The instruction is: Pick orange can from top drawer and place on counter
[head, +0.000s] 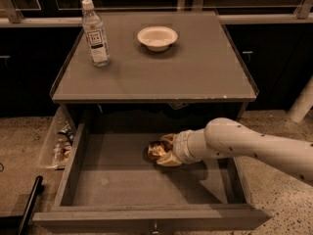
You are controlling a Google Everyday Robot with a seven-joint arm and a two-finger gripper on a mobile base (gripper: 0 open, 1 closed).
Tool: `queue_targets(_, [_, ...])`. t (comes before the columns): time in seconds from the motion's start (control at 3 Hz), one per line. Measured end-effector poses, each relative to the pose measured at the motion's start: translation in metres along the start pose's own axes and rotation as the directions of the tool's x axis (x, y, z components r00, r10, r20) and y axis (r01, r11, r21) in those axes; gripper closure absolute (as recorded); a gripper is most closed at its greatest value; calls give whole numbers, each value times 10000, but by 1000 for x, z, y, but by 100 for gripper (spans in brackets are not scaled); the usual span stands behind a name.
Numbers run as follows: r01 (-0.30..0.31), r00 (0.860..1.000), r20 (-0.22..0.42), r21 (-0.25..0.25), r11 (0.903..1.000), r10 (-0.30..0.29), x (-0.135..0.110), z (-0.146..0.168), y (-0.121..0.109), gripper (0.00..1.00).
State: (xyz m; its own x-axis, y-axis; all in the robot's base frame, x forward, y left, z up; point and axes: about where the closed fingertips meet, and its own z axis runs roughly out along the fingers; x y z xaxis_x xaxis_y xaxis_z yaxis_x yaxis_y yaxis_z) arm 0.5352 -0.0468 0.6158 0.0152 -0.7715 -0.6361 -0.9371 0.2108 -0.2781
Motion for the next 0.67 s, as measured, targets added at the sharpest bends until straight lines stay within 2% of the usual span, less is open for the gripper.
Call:
queue_targets(0.33, [149, 9998, 152, -24, 9999, -148, -13, -21, 3, 100])
queue_targets(0.67, [646, 9977, 204, 196, 9977, -650, -36, -66, -1, 100])
